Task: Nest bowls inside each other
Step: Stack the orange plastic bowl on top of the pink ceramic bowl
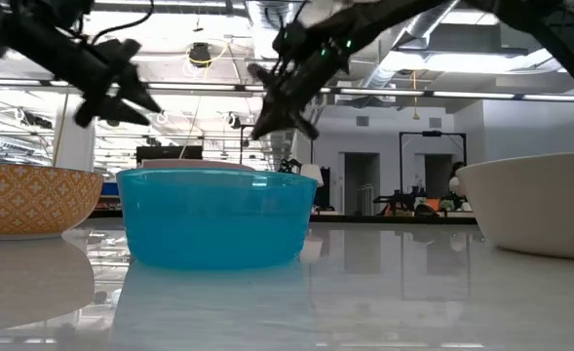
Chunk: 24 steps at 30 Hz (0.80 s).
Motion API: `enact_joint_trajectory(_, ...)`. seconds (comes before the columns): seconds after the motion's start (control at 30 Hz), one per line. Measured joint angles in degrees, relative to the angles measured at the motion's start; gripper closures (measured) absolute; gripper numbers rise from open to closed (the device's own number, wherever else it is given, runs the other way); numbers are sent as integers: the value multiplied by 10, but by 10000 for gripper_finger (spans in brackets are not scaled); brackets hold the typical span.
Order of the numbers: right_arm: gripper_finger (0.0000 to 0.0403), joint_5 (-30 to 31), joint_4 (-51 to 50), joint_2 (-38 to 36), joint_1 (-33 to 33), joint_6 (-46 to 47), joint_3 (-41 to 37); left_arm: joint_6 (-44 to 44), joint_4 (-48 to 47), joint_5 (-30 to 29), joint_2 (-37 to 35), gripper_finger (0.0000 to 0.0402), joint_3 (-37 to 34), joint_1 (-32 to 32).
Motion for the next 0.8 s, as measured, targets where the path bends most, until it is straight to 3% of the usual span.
enact_joint_trajectory(0.13, 370, 3, -46, -38, 18, -22, 0, 10, 110, 18, 91, 219, -6, 25)
enact_joint_trajectory(0.27, 366, 56, -94, -77, 44, -31, 0, 32, 197, 67, 198, 219, -6, 57)
enact_joint_trajectory(0.47, 366, 137, -153, -109, 83, -38, 0, 41, 287, 16, 303, 219, 8, 76)
enact_joint_trajectory(0.8, 365, 163, -175, -113, 118, -25, -1, 91, 296, 17, 401, 219, 38, 72)
